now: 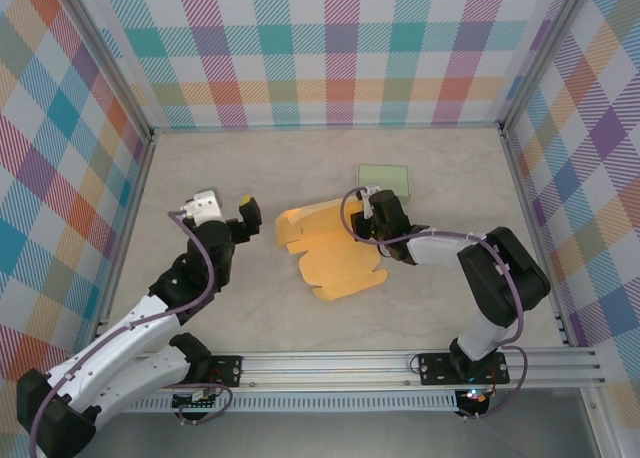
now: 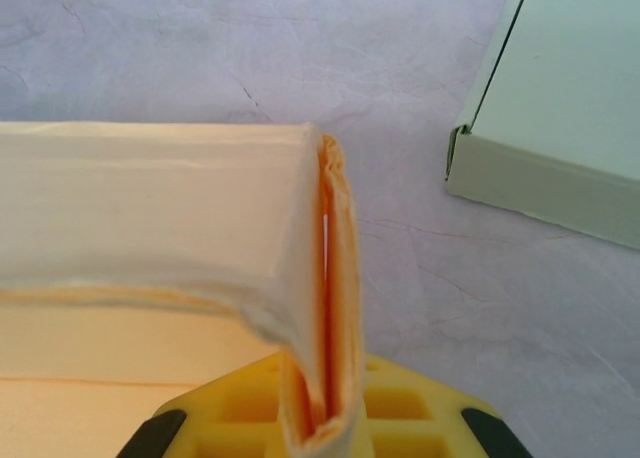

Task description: Fold the paper box

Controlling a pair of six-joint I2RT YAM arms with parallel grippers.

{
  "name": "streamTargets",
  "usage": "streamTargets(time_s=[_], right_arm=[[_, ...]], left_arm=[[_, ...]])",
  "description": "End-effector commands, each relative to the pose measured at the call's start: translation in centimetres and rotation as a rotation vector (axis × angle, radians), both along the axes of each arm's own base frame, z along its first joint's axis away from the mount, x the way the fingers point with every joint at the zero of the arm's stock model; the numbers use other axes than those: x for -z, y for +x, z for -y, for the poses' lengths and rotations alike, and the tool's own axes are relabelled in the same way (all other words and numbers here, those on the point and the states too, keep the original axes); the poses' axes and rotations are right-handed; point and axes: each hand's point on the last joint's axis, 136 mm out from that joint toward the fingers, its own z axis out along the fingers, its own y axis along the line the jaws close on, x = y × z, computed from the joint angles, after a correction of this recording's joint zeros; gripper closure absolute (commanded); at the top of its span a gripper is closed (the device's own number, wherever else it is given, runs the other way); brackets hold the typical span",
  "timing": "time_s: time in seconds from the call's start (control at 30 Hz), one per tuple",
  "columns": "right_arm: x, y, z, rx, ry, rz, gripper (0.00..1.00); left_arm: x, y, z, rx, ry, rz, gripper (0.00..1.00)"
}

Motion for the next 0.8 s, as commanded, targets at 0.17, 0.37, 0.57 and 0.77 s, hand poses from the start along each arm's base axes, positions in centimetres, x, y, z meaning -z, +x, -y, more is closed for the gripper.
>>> streamTargets(time_s=[0.17,0.37,0.57,0.77], right_arm=[[-1.3,-0.7,-1.0,-0.05,0.047,0.018,1.0],[-1.6,-0.4,-1.3,-0.044,0.031,0.007,1.0],[-1.6,0.0,-0.9,-0.001,0.022,-0.004,1.0],[-1.2,-0.3,-1.7,-0.034,0.05,-0.02,1.0]], left_arm=[[4.9,1.0,3.9,0.182,-0.142,-0.325,0.0],[5.7,2.6,6.2,0.24,-0.187,-0.355,0.0],[6.7,3.1,6.8,0.241,-0.201,-0.379,0.0],[7.9,3.3,7.1,0.244,-0.201,-0.407,0.0]])
